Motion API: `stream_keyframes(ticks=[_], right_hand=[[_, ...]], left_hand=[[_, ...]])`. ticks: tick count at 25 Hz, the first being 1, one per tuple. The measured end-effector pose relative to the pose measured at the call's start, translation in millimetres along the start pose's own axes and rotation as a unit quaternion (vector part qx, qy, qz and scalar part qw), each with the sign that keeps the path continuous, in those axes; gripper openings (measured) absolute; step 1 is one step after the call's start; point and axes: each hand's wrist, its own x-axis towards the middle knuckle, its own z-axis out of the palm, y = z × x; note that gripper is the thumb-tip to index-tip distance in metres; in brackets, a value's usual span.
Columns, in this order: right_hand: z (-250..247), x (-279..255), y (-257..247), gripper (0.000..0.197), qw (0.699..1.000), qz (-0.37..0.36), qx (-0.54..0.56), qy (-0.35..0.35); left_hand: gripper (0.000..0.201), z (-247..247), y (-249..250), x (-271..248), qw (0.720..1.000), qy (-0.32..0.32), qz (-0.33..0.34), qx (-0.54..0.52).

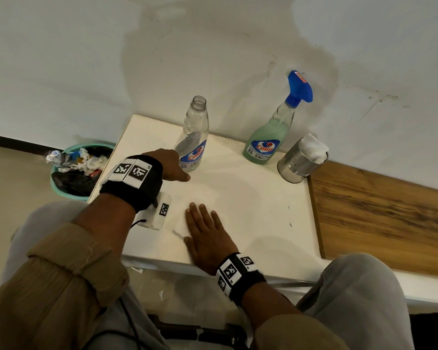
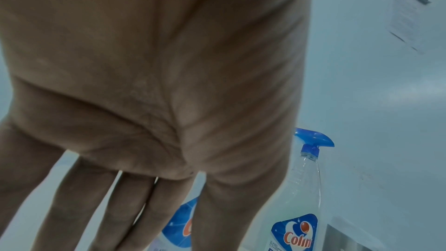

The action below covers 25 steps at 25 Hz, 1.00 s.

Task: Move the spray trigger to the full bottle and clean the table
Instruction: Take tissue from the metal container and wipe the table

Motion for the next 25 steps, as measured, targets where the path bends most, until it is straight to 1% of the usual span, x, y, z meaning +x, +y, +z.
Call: stream_keyframes(ticks=[3,5,8,10,12,14,16,17,18,19,20,21,22,23,24,25], right_hand=[[0,10,16,0.062,1.0,0.021,0.006,0.021],[-3,12,28,0.062,0.998,0.051,0.015,0.015],[-3,6,22,0.062,0.996,0.072,0.044,0.037],[4,-2,-1,0.062,0.995,0.06,0.064,0.051],[9,-9,-29,0.062,0.995,0.038,0.082,0.043],[11,-15,-52,0.062,0.995,0.005,0.097,0.024],[13,-18,-64,0.06,0.993,-0.045,0.109,0.003],[9,-19,-66,0.057,0.986,-0.068,0.151,-0.005],[4,-18,-66,0.051,0.971,-0.081,0.223,0.003],[-4,-17,-64,0.04,0.947,-0.079,0.308,0.038],[-14,-13,-60,0.028,0.914,-0.06,0.39,0.092],[-26,-7,-55,0.021,0.875,-0.031,0.462,0.141],[-37,-1,-48,0.02,0.836,-0.001,0.522,0.169],[-47,4,-40,0.021,0.805,0.023,0.564,0.183],[-58,6,-34,0.022,0.782,0.035,0.591,0.194],[-66,9,-29,0.022,0.768,0.039,0.607,0.201]], left_hand=[[0.066,1,-2,3,1.0,0.001,0.0,-0.002],[0.067,2,-2,4,1.0,0.003,0.004,0.0],[0.068,3,-2,5,1.0,0.003,0.004,0.001],[0.066,3,-3,4,1.0,0.004,0.008,-0.002],[0.065,3,-6,2,1.0,-0.002,0.005,0.004],[0.063,4,-12,-4,1.0,-0.011,-0.003,0.025],[0.065,4,-20,-16,0.999,-0.017,-0.006,0.043],[0.065,4,-24,-25,0.999,-0.018,-0.002,0.044],[0.064,4,-28,-35,0.999,-0.022,0.008,0.036],[0.063,4,-31,-45,0.999,-0.03,0.027,0.017],[0.06,5,-35,-55,0.997,-0.045,0.052,-0.018],[0.056,7,-39,-64,0.992,-0.066,0.08,-0.073],[0.049,10,-41,-73,0.98,-0.088,0.109,-0.139],[0.041,15,-42,-80,0.965,-0.105,0.134,-0.2],[0.035,21,-41,-87,0.952,-0.108,0.152,-0.242],[0.032,26,-41,-90,0.945,-0.095,0.162,-0.267]])
